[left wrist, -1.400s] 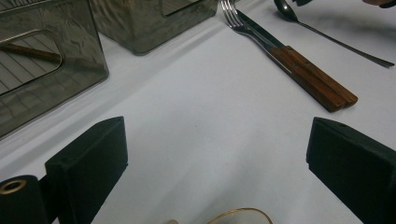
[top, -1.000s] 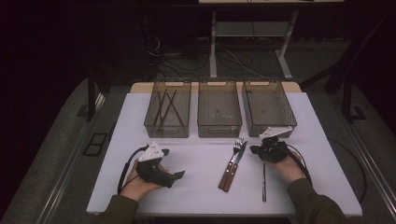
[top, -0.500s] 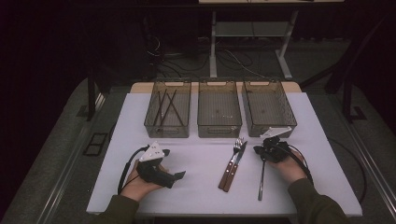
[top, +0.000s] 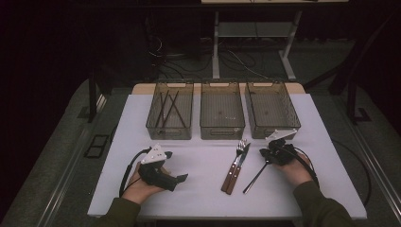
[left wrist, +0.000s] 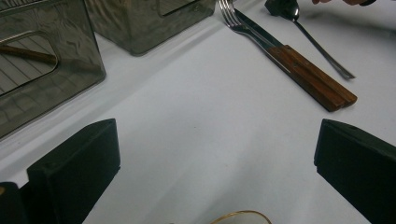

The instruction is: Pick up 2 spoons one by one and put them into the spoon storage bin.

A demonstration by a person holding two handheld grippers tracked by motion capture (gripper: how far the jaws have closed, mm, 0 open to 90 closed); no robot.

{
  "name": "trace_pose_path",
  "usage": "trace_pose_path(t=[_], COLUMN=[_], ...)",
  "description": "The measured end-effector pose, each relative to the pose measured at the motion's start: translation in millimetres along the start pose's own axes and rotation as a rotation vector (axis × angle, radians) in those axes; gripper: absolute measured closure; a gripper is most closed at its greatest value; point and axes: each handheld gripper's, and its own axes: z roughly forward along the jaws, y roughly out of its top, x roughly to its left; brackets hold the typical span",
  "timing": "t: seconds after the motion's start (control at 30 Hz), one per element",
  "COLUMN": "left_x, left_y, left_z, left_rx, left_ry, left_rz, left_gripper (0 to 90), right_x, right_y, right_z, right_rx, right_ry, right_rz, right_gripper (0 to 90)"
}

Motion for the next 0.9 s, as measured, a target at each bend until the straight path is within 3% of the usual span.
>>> trace_pose_path(t=[0.9], left_x=[-0.7], left_y=[-0.1], left_z=[0.5], left_rx=[0.007], left_ry=[-0.010], left_rz=[0.004], left_gripper=[0.0], right_x=[-10.6], right_y=[-18.9], right_z=[-18.2], right_rx=[0.041], right_ry=[-0.026], right_rz=[0.026], right_gripper=[89.5])
